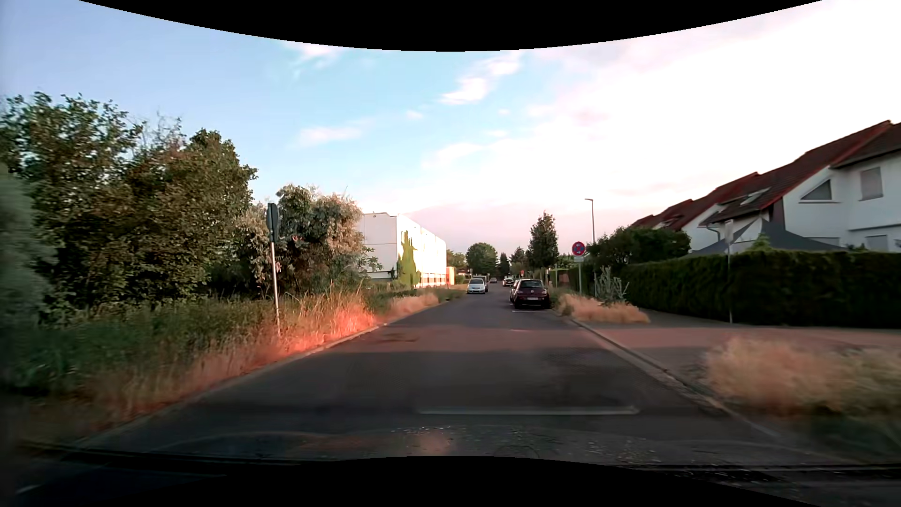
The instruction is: Follow the waypoints while adhering to traffic rules and regulations
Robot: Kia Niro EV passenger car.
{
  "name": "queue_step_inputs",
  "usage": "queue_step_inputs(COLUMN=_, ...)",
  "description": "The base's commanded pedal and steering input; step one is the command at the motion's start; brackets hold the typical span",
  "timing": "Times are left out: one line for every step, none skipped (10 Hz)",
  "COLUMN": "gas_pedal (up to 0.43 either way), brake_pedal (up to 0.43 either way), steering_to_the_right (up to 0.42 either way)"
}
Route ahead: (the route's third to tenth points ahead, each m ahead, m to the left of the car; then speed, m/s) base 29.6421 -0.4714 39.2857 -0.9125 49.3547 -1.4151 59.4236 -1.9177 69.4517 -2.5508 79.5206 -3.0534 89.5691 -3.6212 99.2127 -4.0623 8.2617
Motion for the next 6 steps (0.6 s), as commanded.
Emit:
queue_step_inputs(gas_pedal=0.008, brake_pedal=0.0, steering_to_the_right=-0.023)
queue_step_inputs(gas_pedal=0.008, brake_pedal=0.0, steering_to_the_right=-0.022)
queue_step_inputs(gas_pedal=0.008, brake_pedal=0.0, steering_to_the_right=-0.02)
queue_step_inputs(gas_pedal=0.008, brake_pedal=0.0, steering_to_the_right=-0.017)
queue_step_inputs(gas_pedal=0.008, brake_pedal=0.0, steering_to_the_right=-0.013)
queue_step_inputs(gas_pedal=0.008, brake_pedal=0.0, steering_to_the_right=-0.009)
